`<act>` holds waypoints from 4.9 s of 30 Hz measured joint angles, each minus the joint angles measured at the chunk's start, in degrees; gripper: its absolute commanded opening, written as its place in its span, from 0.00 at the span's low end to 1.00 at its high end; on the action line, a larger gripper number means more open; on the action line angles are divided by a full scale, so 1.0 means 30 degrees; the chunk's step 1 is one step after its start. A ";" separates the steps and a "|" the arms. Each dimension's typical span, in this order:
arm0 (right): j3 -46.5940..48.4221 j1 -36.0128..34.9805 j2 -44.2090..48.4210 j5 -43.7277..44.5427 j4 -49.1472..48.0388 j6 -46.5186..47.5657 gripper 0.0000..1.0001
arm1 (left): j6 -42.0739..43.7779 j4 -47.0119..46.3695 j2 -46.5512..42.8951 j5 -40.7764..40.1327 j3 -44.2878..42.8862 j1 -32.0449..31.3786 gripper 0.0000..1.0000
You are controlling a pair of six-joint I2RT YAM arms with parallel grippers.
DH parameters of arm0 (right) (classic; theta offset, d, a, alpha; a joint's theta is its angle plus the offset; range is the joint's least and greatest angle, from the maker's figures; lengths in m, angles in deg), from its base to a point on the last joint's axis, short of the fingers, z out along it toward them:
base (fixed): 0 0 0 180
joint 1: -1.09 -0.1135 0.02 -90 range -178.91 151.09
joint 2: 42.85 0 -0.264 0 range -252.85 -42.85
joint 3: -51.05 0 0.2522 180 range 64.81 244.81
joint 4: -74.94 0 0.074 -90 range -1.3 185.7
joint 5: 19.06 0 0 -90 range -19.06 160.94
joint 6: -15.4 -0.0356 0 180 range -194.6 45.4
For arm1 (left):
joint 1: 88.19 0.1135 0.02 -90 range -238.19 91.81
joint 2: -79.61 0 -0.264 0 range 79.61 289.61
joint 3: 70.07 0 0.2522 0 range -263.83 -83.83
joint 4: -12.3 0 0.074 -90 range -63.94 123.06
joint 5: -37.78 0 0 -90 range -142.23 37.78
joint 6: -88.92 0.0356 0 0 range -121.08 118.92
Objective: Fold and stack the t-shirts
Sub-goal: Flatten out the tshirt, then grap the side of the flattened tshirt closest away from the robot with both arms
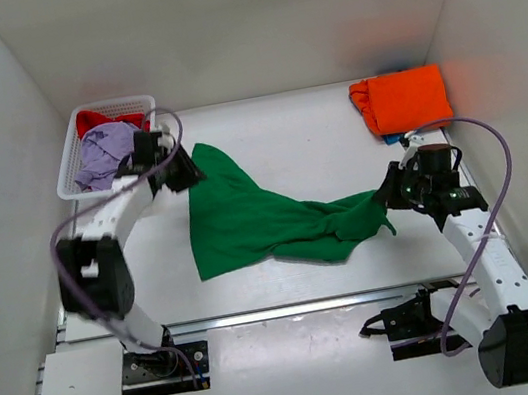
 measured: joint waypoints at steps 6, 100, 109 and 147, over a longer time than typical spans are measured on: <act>-0.0984 0.0000 -0.1887 0.0189 -0.0576 0.0459 0.00 | -0.0415 -0.0313 -1.0149 0.0153 0.8845 -0.2237 0.48; 1.3427 0.3781 -0.7169 -0.5916 -0.2535 -0.0284 0.01 | 0.1894 0.2732 -0.5260 0.1523 -0.5537 0.2492 0.00; 0.0248 0.1741 -0.4634 -0.4998 -0.0131 -0.0714 0.00 | 0.1770 0.1610 -0.6929 0.1253 1.0870 0.2120 0.00; -0.3133 0.1632 -0.2433 -0.3271 0.2361 -0.0357 0.00 | 0.3067 0.5697 -1.4141 -0.1836 1.3602 0.1464 0.00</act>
